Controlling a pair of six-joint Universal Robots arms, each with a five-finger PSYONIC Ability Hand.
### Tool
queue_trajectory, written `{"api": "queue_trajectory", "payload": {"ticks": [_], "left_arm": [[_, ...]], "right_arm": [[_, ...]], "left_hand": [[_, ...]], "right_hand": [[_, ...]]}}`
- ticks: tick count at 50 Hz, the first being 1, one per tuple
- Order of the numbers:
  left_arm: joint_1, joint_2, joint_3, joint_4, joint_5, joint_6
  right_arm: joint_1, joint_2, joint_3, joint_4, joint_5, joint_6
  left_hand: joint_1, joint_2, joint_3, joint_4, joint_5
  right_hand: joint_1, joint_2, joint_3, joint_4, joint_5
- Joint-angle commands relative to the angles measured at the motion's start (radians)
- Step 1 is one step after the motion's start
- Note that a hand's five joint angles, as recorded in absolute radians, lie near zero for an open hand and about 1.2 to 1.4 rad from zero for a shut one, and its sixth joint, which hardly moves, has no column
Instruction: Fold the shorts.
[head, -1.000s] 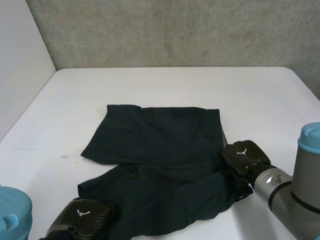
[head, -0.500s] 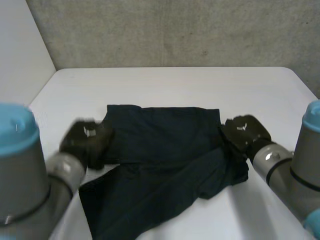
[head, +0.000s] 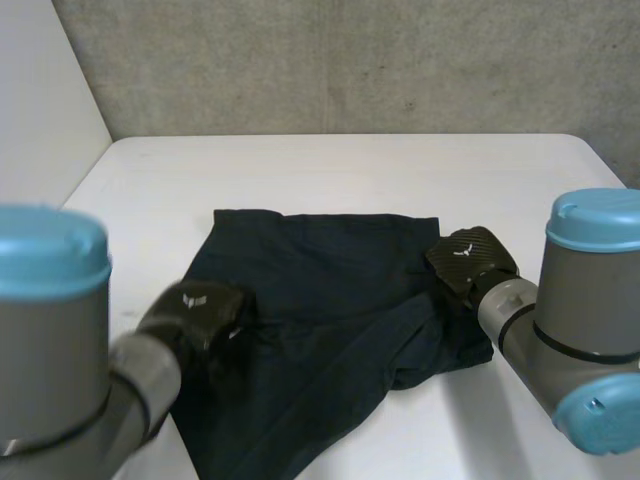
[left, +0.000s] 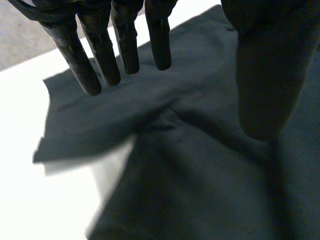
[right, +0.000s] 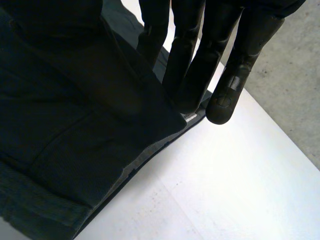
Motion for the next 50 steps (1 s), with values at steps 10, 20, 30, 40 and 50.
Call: {"api": "queue_trajectory", "payload": {"ticks": [10, 20, 30, 40, 50], "left_arm": [[-0.101, 0.015, -0.206, 0.017, -0.076, -0.168], [-0.163, -0.097, -0.177, 0.018, -0.090, -0.176], [-0.186, -0.128, -0.156, 0.015, -0.085, -0.176], [-0.221, -0.130, -0.133, 0.021, -0.102, -0.174], [0.069, -0.169, 0.155, 0.086, -0.158, 0.123]], "right_arm": [[-0.003, -0.162, 0.163, -0.051, -0.006, 0.005], [-0.005, -0.193, 0.205, -0.061, -0.007, 0.005], [-0.003, -0.196, 0.212, -0.074, -0.007, 0.005], [-0.006, -0.196, 0.208, -0.083, -0.013, 0.003], [-0.012, -0.152, 0.111, -0.083, -0.048, -0.008]], "left_hand": [[0.034, 0.038, 0.030, 0.044, 0.045], [0.110, 0.114, 0.106, 0.120, 0.121], [0.387, 0.391, 0.382, 0.396, 0.397], [0.979, 0.983, 0.975, 0.989, 0.990], [0.979, 0.983, 0.975, 0.989, 0.990]], "right_hand": [[0.471, 0.233, 0.208, 0.205, 0.246], [0.471, 0.233, 0.208, 0.205, 0.246], [0.471, 0.233, 0.208, 0.205, 0.246], [0.471, 0.233, 0.208, 0.205, 0.246], [0.471, 0.233, 0.208, 0.205, 0.246]]}}
